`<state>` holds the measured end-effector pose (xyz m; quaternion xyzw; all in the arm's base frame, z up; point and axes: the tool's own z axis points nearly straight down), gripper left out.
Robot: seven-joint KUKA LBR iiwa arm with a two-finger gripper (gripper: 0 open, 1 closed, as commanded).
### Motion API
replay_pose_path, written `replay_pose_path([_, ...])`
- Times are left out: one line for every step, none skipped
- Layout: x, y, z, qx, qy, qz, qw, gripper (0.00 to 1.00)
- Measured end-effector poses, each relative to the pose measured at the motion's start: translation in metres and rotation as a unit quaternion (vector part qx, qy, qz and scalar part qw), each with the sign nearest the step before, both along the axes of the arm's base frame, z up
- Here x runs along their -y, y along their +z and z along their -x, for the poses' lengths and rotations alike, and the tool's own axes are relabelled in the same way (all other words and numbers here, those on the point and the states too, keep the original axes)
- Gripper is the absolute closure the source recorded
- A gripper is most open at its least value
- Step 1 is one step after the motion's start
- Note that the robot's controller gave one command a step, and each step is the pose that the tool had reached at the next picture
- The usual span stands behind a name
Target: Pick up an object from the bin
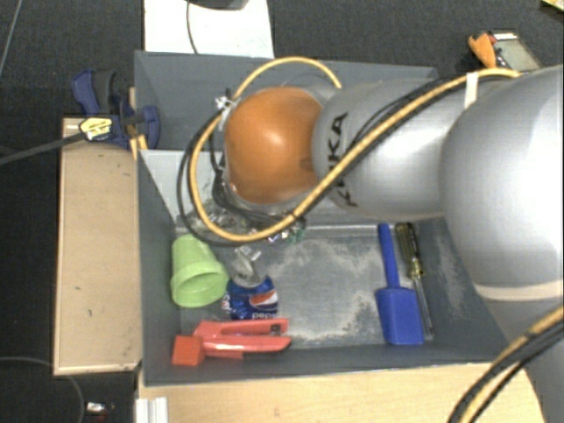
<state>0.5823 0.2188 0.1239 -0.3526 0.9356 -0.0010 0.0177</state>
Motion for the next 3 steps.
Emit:
replay_pose_path([-0.006, 0.041, 0.001, 0.0, 0.07, 0.002, 0.9975, 0.0])
replay_pose_path([-0.01, 0.069, -0.002, 0.0064, 0.127, 0.002, 0.9919, 0.0])
replay_pose_path([-0.017, 0.102, 0.022, 0.0042, 0.135, 0.002, 0.9908, 0.0])
